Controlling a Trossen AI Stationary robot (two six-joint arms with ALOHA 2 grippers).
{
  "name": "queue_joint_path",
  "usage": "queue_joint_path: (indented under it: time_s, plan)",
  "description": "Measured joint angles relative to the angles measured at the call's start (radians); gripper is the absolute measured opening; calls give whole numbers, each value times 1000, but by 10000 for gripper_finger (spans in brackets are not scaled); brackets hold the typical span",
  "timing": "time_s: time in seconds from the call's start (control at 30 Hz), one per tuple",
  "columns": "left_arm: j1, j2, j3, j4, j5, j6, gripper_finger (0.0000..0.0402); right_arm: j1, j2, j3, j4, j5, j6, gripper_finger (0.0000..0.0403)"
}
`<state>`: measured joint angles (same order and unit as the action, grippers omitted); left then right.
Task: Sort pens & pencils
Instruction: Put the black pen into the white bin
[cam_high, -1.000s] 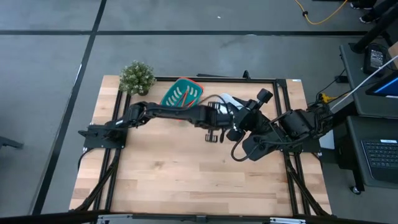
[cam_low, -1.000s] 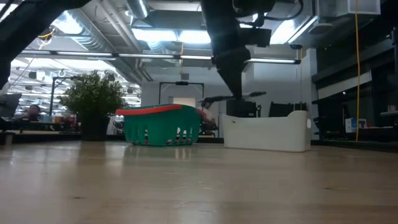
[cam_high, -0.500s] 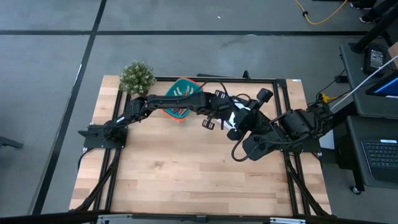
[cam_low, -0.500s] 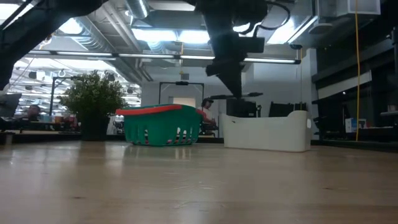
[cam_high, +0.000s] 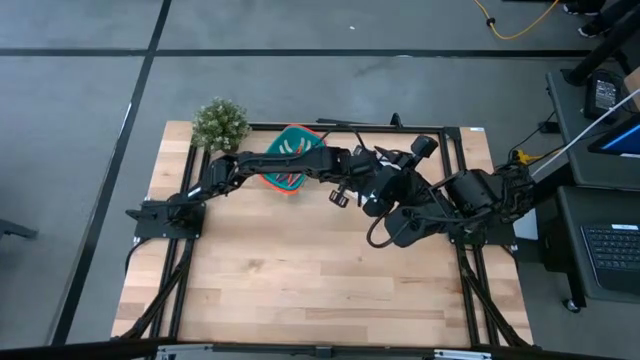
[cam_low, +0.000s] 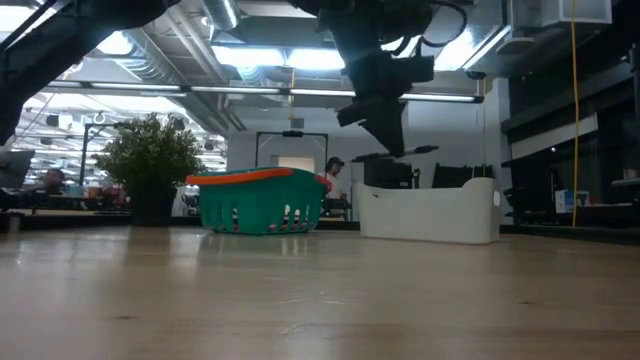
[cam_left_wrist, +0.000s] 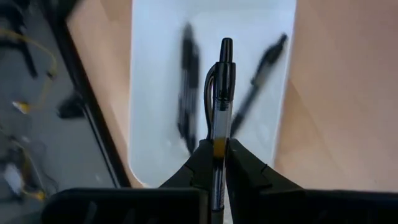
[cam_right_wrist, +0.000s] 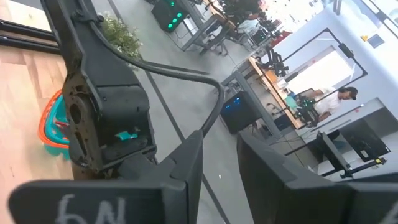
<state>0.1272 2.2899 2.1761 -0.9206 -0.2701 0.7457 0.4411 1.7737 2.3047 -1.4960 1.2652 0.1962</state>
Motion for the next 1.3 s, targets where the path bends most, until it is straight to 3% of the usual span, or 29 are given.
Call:
queue_joint_path:
  time_s: [0.57, 1.3]
  plan:
    - [-16, 95, 0, 183, 24, 174, 16, -77, -1, 0, 1, -33, -44, 101]
    - [23, 150, 0, 282, 101, 174, 16, -98, -1, 0, 4, -64, -44, 101]
